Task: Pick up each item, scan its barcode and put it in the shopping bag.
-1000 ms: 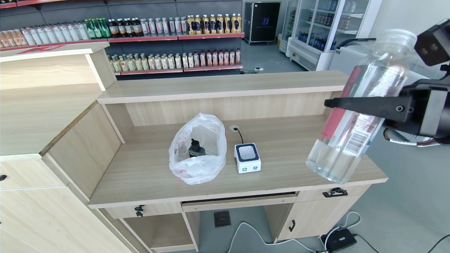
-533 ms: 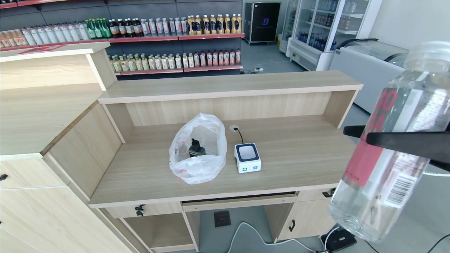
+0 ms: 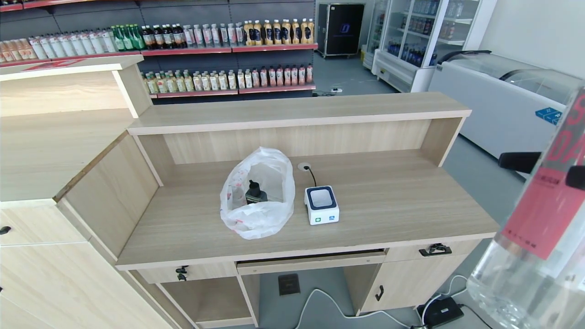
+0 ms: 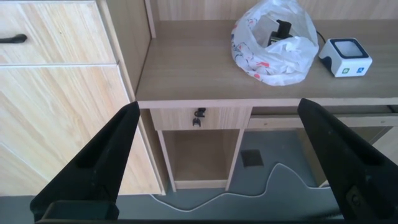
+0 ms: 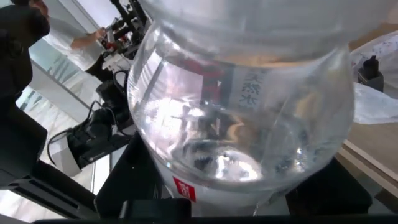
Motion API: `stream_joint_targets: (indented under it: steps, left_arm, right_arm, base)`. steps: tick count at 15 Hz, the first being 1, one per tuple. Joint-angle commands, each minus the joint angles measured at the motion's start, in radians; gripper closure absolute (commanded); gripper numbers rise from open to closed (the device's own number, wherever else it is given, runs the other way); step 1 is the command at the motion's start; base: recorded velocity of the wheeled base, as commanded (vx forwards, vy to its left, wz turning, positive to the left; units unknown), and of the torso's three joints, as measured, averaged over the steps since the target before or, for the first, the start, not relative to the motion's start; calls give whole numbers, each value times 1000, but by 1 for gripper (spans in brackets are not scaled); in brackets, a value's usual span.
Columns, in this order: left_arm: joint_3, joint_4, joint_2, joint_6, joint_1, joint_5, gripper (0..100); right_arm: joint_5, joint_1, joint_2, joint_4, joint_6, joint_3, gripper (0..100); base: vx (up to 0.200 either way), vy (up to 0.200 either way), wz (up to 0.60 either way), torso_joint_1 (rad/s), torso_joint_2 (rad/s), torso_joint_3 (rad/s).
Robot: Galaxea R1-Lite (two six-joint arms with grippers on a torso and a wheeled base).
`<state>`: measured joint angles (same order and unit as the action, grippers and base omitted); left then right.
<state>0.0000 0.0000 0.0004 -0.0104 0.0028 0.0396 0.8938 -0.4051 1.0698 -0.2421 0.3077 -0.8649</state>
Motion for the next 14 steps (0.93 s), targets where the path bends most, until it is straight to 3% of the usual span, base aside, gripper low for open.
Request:
stream_joint_targets:
  steps: [1, 3, 14]
  left_arm:
    - [0, 0, 0, 0, 0, 0, 0]
    - [0, 0, 0, 0, -1, 0, 0]
    - [0, 0, 0, 0, 0, 0, 0]
  right_arm:
    - [0, 0, 12, -6, 79, -66, 100]
    - [0, 0, 25, -8, 130, -105, 100]
    - [4, -1, 61, -17, 128, -109, 100]
  base:
    - [0, 0, 0, 0, 0, 0]
    - [0, 0, 0, 0, 0, 0]
    - [0, 0, 0, 0, 0, 0]
